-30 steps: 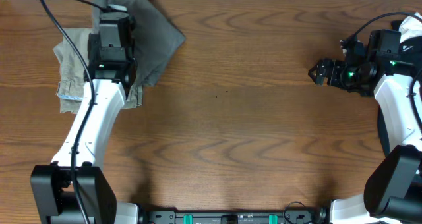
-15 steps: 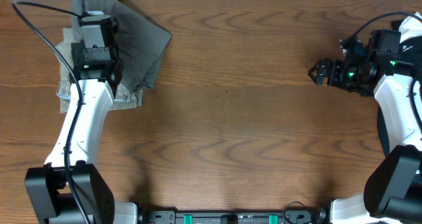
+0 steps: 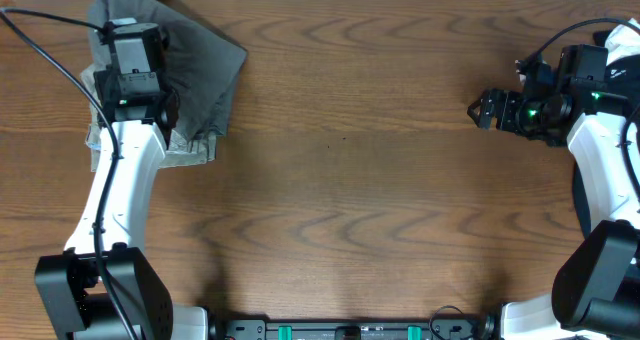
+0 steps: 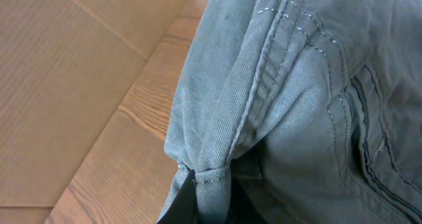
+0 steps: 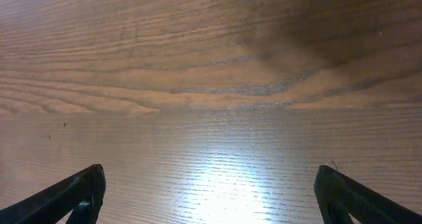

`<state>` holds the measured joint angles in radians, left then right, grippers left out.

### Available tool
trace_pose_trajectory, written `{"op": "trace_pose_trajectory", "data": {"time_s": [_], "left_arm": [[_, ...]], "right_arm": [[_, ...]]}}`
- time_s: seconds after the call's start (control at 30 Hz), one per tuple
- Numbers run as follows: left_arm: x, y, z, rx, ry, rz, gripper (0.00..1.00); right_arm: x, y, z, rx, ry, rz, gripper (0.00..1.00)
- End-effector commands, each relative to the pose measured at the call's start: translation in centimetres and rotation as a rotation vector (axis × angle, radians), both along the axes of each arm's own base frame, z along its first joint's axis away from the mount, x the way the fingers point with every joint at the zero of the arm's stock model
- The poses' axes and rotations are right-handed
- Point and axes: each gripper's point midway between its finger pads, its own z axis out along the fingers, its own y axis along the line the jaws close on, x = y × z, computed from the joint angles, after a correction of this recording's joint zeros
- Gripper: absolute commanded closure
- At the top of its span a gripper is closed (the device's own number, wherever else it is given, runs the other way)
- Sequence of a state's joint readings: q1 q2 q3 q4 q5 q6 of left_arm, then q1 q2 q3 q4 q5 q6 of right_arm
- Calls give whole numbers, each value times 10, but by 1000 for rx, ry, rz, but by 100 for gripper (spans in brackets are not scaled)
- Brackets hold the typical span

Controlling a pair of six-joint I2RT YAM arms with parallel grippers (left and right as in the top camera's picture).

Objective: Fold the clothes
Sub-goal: 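Lower the grey shorts onto the khaki stack and flatten with left gripper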

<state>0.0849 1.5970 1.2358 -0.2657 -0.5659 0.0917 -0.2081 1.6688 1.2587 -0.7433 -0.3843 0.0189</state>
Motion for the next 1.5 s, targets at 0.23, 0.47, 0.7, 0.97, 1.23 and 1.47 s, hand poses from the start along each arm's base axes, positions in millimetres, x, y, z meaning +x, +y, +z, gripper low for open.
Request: {"op": "trace_pose_trajectory", "data": {"time_s": [0.23, 0.47, 0.7, 0.97, 1.23, 1.47], "left_arm": [[-12, 29, 24, 5, -85, 127, 94], [-17, 42, 24, 4, -90, 161, 94], [-20, 50, 21, -17, -103, 192, 94], [-23, 67, 3, -20, -59, 232, 94], [-21, 76, -35, -31, 28, 254, 89], [-26, 93, -45, -35, 38, 296, 6]], "right_arm": [[1, -1, 0, 5, 2, -10, 1], [1, -1, 0, 5, 2, -10, 1], [1, -1, 0, 5, 2, -10, 1], [1, -1, 0, 5, 2, -10, 1], [1, -1, 0, 5, 2, -10, 1], [1, -1, 0, 5, 2, -10, 1]]}}
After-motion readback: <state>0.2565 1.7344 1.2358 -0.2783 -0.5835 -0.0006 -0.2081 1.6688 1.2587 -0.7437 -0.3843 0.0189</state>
